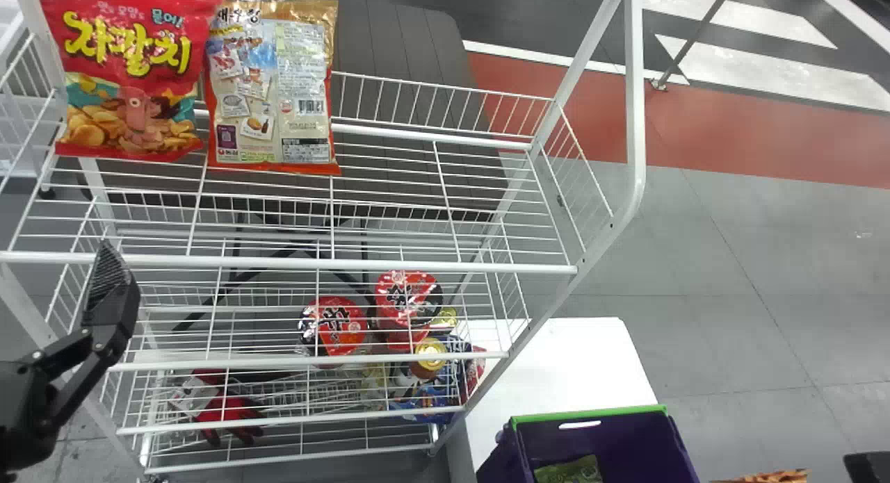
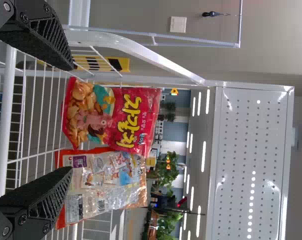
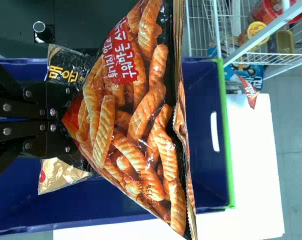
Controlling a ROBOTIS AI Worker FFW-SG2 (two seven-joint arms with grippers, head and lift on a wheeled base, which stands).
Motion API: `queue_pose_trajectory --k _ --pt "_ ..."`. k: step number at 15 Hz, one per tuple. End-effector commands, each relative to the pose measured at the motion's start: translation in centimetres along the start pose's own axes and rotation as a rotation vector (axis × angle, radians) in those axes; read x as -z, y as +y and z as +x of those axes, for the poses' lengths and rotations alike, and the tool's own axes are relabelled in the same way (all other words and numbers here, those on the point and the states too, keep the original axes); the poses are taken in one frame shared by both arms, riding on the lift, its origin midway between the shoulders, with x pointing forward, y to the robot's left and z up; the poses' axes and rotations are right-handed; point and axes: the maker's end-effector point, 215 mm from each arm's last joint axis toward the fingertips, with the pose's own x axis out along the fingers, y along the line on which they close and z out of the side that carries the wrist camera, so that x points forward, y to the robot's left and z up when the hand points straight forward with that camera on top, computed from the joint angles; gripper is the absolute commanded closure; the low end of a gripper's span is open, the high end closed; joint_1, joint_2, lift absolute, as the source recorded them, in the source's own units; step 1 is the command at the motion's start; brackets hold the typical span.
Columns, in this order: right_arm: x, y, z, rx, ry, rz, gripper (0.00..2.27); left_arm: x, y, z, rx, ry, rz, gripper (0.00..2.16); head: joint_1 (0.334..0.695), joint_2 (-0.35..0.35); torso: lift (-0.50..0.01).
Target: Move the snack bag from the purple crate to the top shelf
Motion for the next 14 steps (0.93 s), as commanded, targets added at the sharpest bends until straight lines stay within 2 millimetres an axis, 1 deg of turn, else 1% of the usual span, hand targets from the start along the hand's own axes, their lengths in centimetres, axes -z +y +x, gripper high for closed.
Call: queue_pose_trajectory --k 1,8,14 --pt "-0.4 0.0 -0.3 0.008 -0.011 -0.001 1.61 -0.1 0.0 0.0 0.000 0.001 0.003 0.11 0.695 -0.350 -0.042" --pt "-1.2 0.2 -0.9 0.015 -0.027 0.005 1.61 -0.2 0.1 0.1 0.001 -0.002 0.006 0.11 0.695 -0.350 -0.014" --pt "-1.5 0.7 -0.7 0.006 -0.028 0.002 1.61 -0.1 0.2 0.1 0.001 0.001 0.008 0.11 0.695 -0.350 0.008"
